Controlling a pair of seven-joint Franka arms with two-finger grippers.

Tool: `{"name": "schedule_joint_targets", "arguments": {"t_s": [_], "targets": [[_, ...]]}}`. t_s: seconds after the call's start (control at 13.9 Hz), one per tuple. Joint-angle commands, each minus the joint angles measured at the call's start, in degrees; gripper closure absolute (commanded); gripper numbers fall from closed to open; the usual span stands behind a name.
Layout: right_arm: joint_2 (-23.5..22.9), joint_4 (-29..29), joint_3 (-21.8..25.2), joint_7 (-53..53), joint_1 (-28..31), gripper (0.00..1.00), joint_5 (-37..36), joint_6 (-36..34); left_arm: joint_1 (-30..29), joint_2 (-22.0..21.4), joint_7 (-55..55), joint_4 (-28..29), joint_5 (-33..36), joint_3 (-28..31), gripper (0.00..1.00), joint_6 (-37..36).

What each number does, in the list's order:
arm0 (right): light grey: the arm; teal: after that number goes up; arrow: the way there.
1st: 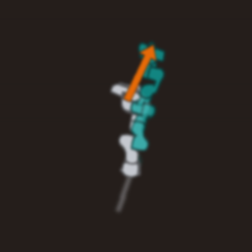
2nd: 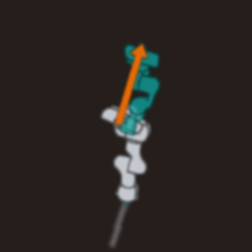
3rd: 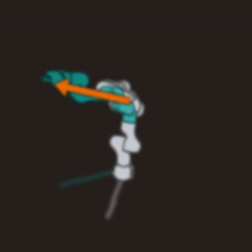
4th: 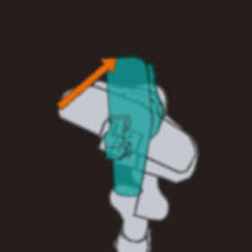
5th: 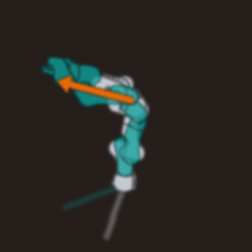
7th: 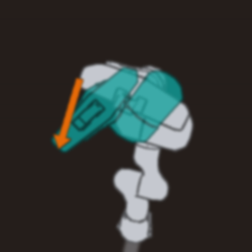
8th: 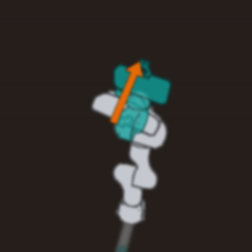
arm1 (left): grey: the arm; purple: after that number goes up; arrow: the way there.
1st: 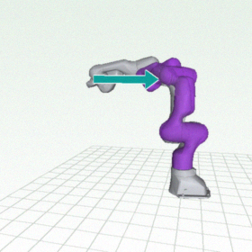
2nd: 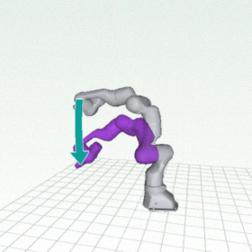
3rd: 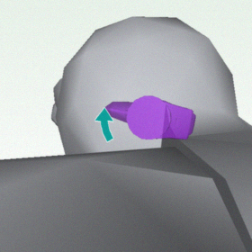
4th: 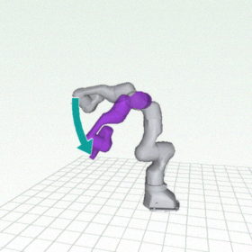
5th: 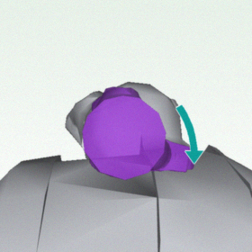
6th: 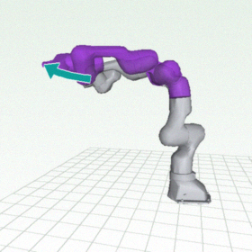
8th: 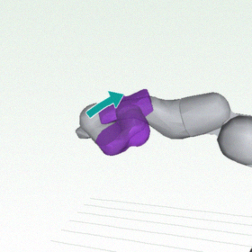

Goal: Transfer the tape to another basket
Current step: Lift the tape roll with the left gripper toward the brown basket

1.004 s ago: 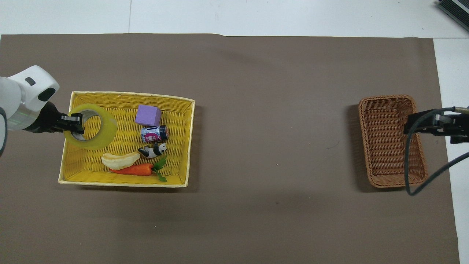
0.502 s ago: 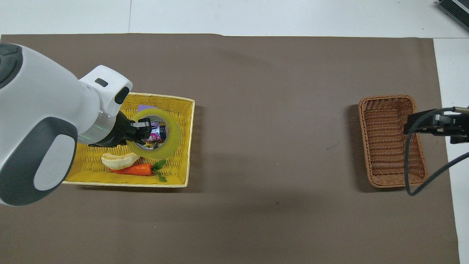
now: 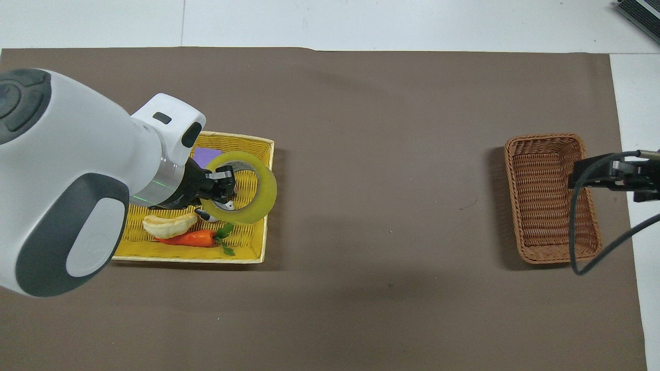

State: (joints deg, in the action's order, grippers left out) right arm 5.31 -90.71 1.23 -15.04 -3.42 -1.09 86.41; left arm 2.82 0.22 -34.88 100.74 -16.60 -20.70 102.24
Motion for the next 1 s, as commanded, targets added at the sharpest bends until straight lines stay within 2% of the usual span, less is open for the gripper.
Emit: {"name": "schedule_joint_targets", "arguments": {"t_s": [0.0, 0.36, 0.72, 0.93], "targets": [[0.75, -0.70, -0.08, 1.59, 0.69, 0.00, 0.83, 0.07, 0.86, -5.48, -0.54, 8.30, -6.58, 0.22, 1.00, 10.04], [0.75, -0.70, -0.08, 1.59, 0.69, 0.00, 0.92, 0.07, 9.55, -5.14, -0.45, 13.95, -13.72, 0.31, 1.00, 24.82], [0.75, -0.70, -0.08, 1.59, 0.69, 0.00, 0.92, -0.02, 13.86, -5.23, -0.63, 13.87, -17.59, 0.31, 1.00, 25.29], [0.75, -0.70, -0.08, 1.59, 0.69, 0.00, 0.83, 0.07, 13.70, -4.97, -0.72, 13.43, -17.59, 0.40, 1.00, 24.67]]}}
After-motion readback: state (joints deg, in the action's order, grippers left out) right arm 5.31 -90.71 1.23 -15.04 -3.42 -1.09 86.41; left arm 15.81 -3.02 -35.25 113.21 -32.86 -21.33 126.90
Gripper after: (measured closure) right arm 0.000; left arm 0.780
